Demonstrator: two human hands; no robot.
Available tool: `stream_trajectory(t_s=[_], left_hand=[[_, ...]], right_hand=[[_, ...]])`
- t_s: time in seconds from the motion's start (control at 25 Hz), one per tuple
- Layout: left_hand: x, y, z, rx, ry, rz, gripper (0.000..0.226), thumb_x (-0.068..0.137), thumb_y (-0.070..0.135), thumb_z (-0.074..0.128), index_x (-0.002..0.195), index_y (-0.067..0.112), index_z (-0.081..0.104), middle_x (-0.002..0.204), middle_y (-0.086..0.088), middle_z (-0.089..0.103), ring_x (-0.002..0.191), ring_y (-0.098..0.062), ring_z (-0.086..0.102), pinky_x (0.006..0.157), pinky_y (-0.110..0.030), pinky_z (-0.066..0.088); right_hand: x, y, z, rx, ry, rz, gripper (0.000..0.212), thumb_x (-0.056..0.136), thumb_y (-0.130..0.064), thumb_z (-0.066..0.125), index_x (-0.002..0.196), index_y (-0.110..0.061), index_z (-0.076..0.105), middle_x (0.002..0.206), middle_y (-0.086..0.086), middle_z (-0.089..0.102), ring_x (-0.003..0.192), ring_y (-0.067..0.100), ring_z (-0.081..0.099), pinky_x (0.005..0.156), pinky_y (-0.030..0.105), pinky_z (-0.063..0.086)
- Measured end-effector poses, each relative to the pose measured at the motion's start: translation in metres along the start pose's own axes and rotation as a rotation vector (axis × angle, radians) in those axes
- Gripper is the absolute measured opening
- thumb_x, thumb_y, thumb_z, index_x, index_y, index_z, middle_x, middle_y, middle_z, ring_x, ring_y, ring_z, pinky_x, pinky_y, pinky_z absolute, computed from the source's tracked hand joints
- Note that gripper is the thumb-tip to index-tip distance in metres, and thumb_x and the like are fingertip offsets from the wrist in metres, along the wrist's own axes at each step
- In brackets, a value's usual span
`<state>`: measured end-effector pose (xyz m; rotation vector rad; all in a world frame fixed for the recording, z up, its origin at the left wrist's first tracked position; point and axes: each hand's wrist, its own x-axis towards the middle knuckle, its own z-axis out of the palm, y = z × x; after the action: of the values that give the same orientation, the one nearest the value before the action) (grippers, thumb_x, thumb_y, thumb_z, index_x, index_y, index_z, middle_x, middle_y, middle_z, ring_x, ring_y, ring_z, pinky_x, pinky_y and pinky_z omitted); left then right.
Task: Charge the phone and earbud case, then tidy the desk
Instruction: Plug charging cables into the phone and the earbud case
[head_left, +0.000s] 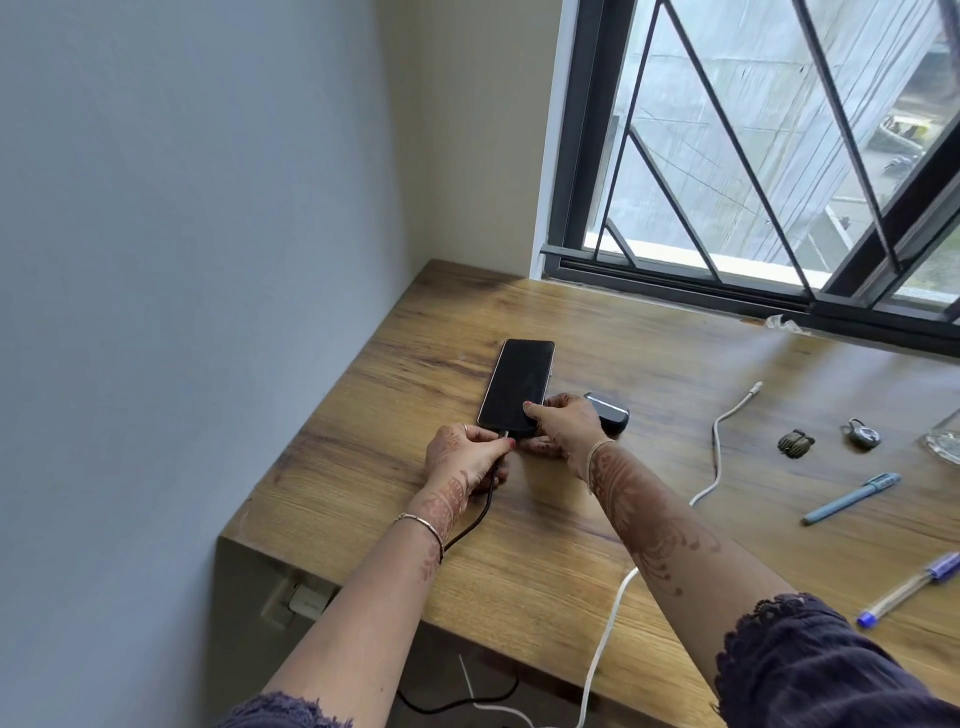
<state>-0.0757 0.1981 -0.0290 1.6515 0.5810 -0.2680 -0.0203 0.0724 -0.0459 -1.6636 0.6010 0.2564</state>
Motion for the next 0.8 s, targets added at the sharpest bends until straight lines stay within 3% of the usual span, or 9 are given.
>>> stream_trajectory(t_s=[0.08, 0.2, 0.48, 0.8], left_hand=[[0.002, 0.000, 0.001, 0.140, 0.036, 0.055, 0.013, 0.072, 0.024, 0.078, 0.076, 0.018, 0.068, 0.072, -0.009, 0.073, 0.059, -0.020, 0.067, 0.068, -0.037, 0.059], [0.001, 0.001, 0.001, 0.388, 0.122, 0.117, 0.017, 0.068, 0.038, 0.076, 0.077, 0.025, 0.070, 0.078, 0.005, 0.070, 0.077, -0.013, 0.066, 0.067, -0.021, 0.047], [-0.002, -0.004, 0.005, 0.439, 0.210, 0.213, 0.015, 0.074, 0.038, 0.074, 0.074, 0.024, 0.067, 0.088, 0.002, 0.073, 0.088, -0.016, 0.067, 0.070, -0.020, 0.044], [0.002, -0.008, 0.005, 0.398, 0.217, 0.231, 0.015, 0.071, 0.034, 0.077, 0.073, 0.022, 0.070, 0.084, 0.001, 0.074, 0.084, -0.013, 0.067, 0.066, -0.018, 0.041]], right_hand=[[-0.005, -0.002, 0.001, -0.133, 0.085, -0.058, 0.017, 0.072, -0.036, 0.073, 0.069, -0.022, 0.063, 0.078, 0.006, 0.074, 0.074, 0.027, 0.073, 0.079, 0.043, 0.059], [-0.008, -0.001, 0.002, -0.275, 0.196, -0.121, 0.024, 0.073, -0.044, 0.070, 0.060, -0.025, 0.063, 0.075, 0.004, 0.074, 0.083, 0.024, 0.072, 0.084, 0.036, 0.056], [-0.014, 0.005, 0.004, -0.392, 0.258, -0.217, 0.029, 0.082, -0.041, 0.065, 0.092, -0.016, 0.076, 0.091, 0.009, 0.073, 0.098, 0.023, 0.065, 0.093, 0.032, 0.050], [-0.019, 0.006, 0.006, -0.491, 0.316, -0.290, 0.028, 0.091, -0.034, 0.058, 0.101, -0.012, 0.072, 0.110, 0.011, 0.067, 0.111, 0.025, 0.058, 0.094, 0.028, 0.044]])
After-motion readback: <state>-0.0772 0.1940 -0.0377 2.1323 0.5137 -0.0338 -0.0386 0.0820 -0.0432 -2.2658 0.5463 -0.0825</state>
